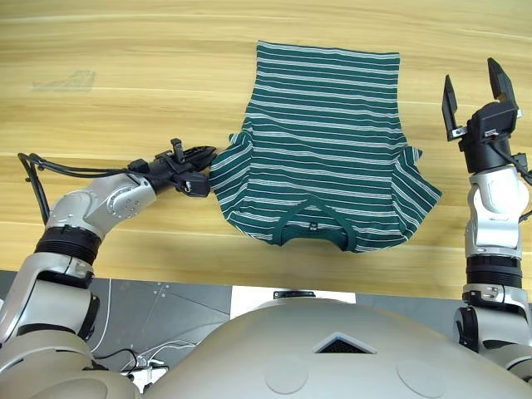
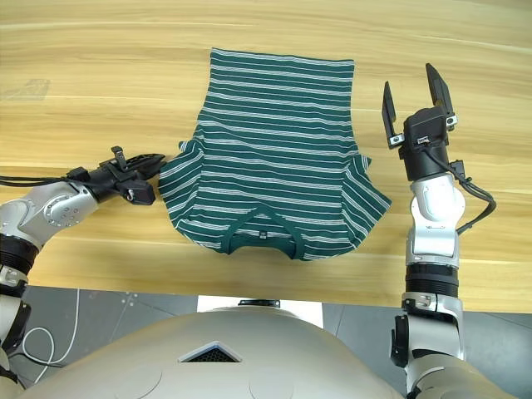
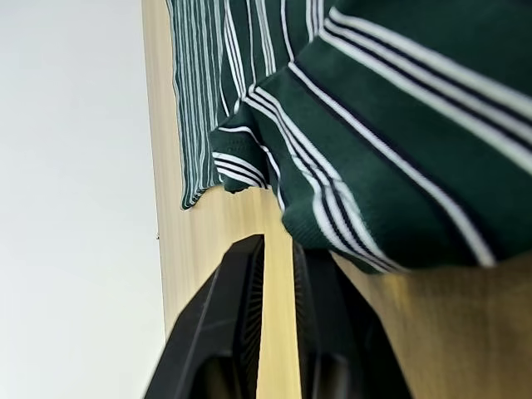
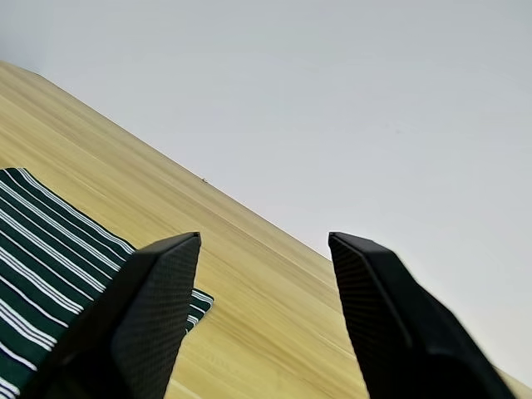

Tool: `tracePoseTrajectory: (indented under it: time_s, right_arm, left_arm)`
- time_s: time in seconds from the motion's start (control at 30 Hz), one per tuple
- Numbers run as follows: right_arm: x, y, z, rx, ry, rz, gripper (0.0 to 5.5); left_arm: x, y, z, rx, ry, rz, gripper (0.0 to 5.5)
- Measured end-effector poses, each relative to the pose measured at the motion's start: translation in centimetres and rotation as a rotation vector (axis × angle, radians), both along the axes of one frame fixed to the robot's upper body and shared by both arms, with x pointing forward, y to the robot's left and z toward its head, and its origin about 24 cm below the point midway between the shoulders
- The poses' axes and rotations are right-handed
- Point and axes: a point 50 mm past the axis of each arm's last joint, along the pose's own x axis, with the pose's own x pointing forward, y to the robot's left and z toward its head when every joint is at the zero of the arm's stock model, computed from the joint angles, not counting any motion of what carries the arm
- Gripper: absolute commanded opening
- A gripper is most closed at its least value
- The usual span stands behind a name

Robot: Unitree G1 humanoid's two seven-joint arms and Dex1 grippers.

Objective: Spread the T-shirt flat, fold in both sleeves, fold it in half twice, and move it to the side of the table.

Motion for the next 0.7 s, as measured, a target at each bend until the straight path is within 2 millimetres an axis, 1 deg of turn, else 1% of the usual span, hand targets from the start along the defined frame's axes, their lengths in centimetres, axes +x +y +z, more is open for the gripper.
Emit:
tracePoseTrajectory:
  time_s: [0.03,0.07,0.1,0.13,0.23,0.27,0.3,0.37,0.43,0.53,0.6,0.7]
  right_arm:
    - [0.0,0.0,0.0,0.0,0.0,0.0,2.84]
    - [0.0,0.0,0.0,0.0,0.0,-0.001,2.84]
    - [0.0,0.0,0.0,0.0,0.0,-0.001,2.84]
    - [0.0,0.0,0.0,0.0,-0.001,-0.004,2.84]
    - [-0.1,-0.1,-0.1,0.002,-0.001,-0.009,2.84]
    - [-0.1,-0.1,-0.1,0.002,0.001,-0.012,2.84]
    - [-0.2,-0.1,-0.2,0.002,0.002,-0.013,2.84]
    - [-0.2,-0.1,-0.2,0.001,0.005,-0.015,2.84]
    - [-0.2,-0.2,-0.1,0.001,0.005,-0.016,2.84]
    - [-0.1,-0.1,-0.1,0.001,0.008,-0.017,2.84]
    - [-0.1,-0.1,-0.2,-0.003,0.018,-0.019,2.84]
    - [0.0,0.2,-0.3,-0.001,0.023,-0.008,2.84]
  left_arm:
    - [0.0,0.0,0.0,0.0,-0.005,0.001,0.57]
    - [-0.1,0.0,0.0,0.003,-0.014,0.001,0.8]
    - [-0.1,0.0,-0.1,0.013,-0.025,-0.008,0.88]
    - [-0.2,0.0,-0.2,0.014,-0.026,-0.003,1.16]
    - [-0.6,0.1,-0.5,0.015,-0.016,0.008,1.72]
    - [-0.8,0.1,-0.6,0.003,-0.026,0.011,1.74]
    - [-0.8,0.0,-0.6,0.002,-0.03,0.008,1.91]
    - [-1.2,-0.2,-0.5,0.015,-0.053,-0.025,2.02]
    - [-1.6,-0.1,-0.3,0.051,-0.085,-0.052,2.02]
    - [-2.1,0.6,0.2,0.16,-0.115,-0.105,2.02]
    - [-3.0,1.2,0.6,0.211,-0.115,-0.125,2.02]
    - [-3.8,1.1,0.9,0.244,-0.12,-0.159,2.02]
